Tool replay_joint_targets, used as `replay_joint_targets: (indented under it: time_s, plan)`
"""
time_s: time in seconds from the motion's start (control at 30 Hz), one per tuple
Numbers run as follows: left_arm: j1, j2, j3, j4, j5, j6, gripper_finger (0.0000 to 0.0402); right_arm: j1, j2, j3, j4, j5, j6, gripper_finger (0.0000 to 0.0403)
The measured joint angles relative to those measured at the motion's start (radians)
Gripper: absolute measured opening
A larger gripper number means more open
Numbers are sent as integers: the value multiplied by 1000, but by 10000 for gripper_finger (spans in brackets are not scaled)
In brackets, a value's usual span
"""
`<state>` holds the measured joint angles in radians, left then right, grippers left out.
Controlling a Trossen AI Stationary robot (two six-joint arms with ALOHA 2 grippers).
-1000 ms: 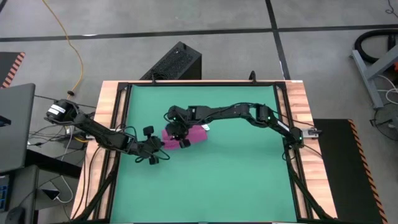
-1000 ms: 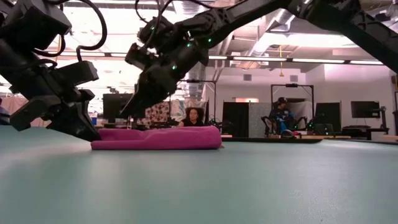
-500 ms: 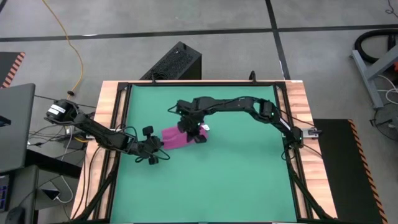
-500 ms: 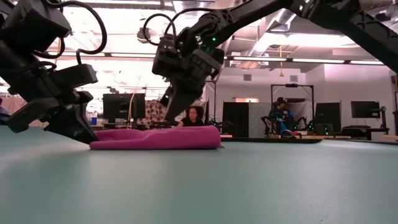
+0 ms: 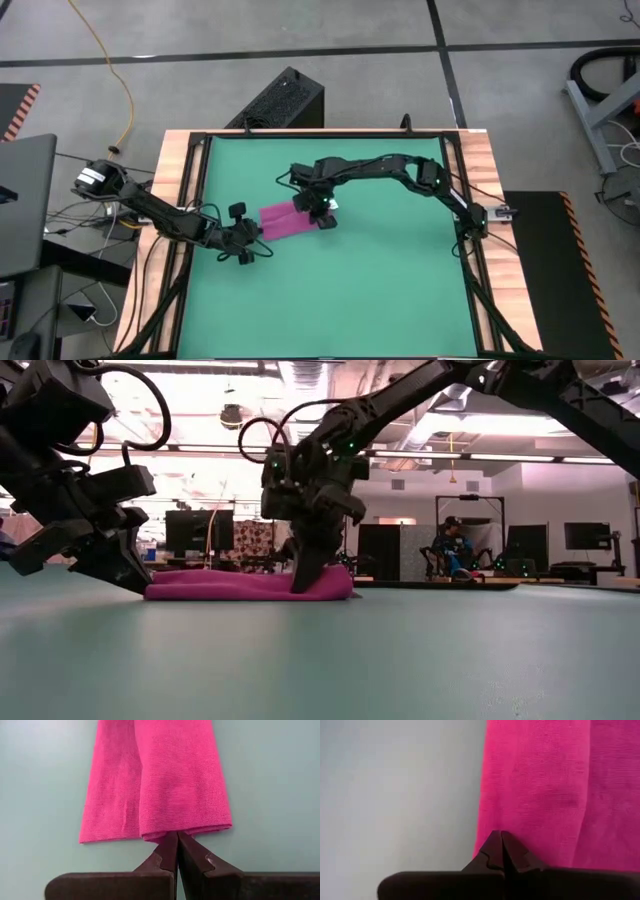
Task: Roll towel into tight, uniform cylinder
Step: Roll the pink towel
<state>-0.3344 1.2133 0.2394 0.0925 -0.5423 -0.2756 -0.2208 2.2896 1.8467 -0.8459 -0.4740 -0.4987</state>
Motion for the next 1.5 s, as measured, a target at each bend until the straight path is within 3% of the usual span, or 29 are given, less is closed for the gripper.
replay_joint_targets:
  time_s: [0.43, 0.83, 0.97, 1.1, 1.33, 1.4, 1.5]
  plan:
    - [0, 0, 0, 0, 4, -11, 0, -25, -80, -9, -18, 9, -25, 1]
    - [0, 0, 0, -4, 14, -34, 0, -38, -84, -209, 141, 35, 29, 0]
    - [-5, -17, 25, 23, 79, -45, 0, -37, -87, -246, 195, 39, 31, 0]
    - [-31, -53, 134, -118, 141, -75, 0, -38, -85, -247, 207, 44, 36, 0]
    - [-80, -107, 292, -493, 111, -125, 0, -41, -82, -248, 266, 47, 38, 0]
    - [-83, -119, 296, -522, 91, -130, 0, -41, -81, -249, 275, 47, 38, 0]
    - [-88, -124, 278, -430, -39, -40, 0, -41, -80, -248, 298, 50, 38, 0]
